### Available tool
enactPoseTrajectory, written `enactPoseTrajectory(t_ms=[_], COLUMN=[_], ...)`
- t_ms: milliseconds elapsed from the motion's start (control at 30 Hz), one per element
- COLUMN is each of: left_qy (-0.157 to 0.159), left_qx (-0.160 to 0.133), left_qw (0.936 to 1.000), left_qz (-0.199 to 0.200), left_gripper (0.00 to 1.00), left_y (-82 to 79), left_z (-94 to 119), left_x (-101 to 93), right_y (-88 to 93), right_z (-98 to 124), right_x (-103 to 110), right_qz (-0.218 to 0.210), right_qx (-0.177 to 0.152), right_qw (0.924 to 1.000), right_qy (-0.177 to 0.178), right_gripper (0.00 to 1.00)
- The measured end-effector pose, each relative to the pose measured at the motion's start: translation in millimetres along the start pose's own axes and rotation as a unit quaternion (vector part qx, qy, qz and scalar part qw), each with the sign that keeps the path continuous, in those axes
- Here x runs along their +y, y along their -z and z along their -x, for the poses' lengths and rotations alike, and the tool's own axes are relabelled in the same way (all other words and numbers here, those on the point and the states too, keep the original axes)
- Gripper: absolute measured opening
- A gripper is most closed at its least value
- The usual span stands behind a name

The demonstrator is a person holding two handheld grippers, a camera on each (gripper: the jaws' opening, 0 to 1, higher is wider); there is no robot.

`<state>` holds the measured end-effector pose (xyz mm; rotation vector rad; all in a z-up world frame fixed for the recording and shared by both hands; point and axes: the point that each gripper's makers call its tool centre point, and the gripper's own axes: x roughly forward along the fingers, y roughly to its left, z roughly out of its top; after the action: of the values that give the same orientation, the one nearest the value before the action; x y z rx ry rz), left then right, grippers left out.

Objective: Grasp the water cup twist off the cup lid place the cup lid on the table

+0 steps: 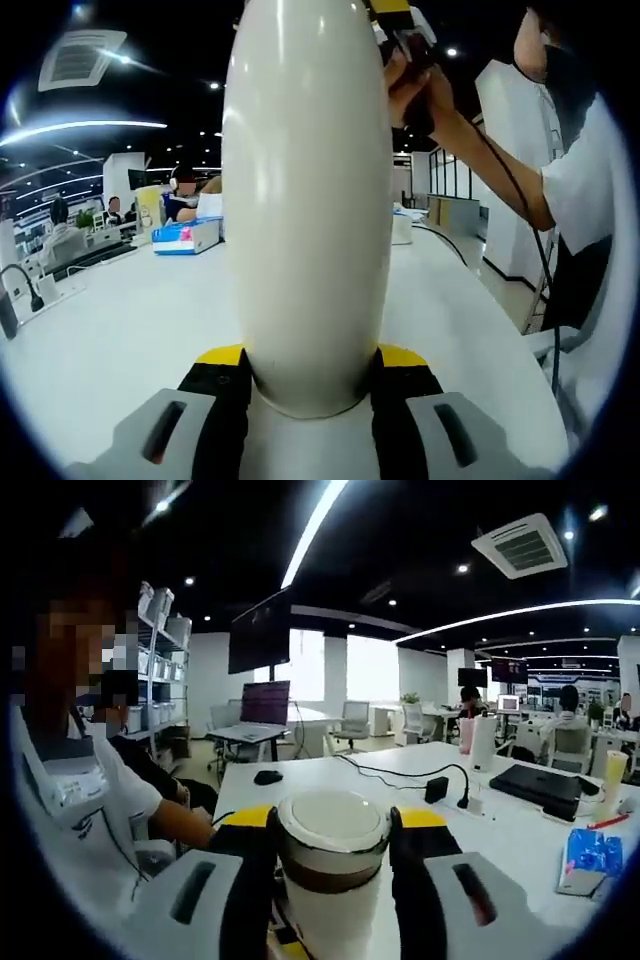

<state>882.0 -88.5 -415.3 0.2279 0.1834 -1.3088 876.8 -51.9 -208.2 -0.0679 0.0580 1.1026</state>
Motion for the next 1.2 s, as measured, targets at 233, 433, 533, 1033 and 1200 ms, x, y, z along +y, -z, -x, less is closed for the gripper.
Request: enactPoseTrajectory(t_ms=[233,433,533,1033,1200], left_qy=[0.0,0.0,0.0,0.0,0.001], left_qx=[0.004,0.003,0.003,0.003,0.003], left_qw=[1.0,1.0,1.0,1.0,1.0], left_qz=[0.008,0.006,0.006,0.006,0.006], left_gripper=[0.48,0.48,0.48,0.48,0.48], left_y=[1.3,0.9,0.9,0.8,0.9], left_z=[-0.1,0.6,0.7,0.1,0.0], left_x=[0.2,0.1,0.1,0.1,0.4], right_y=[-16.3,-21.7,-27.0,-11.9,-4.3], right_z=[3.6,7.8,15.0,79.4,91.1], right_x=[7.8,10.2,8.6,-22.7,-28.2], right_qz=[0.002,-0.003,-0.009,-0.089,-0.09], right_qx=[-0.021,-0.035,-0.051,-0.132,-0.128], right_qw=[0.9998,0.9994,0.9987,0.9844,0.9834], right_qy=[-0.004,-0.004,0.0,0.074,0.093], right_gripper=[0.46,0.46,0.46,0.46,0.46])
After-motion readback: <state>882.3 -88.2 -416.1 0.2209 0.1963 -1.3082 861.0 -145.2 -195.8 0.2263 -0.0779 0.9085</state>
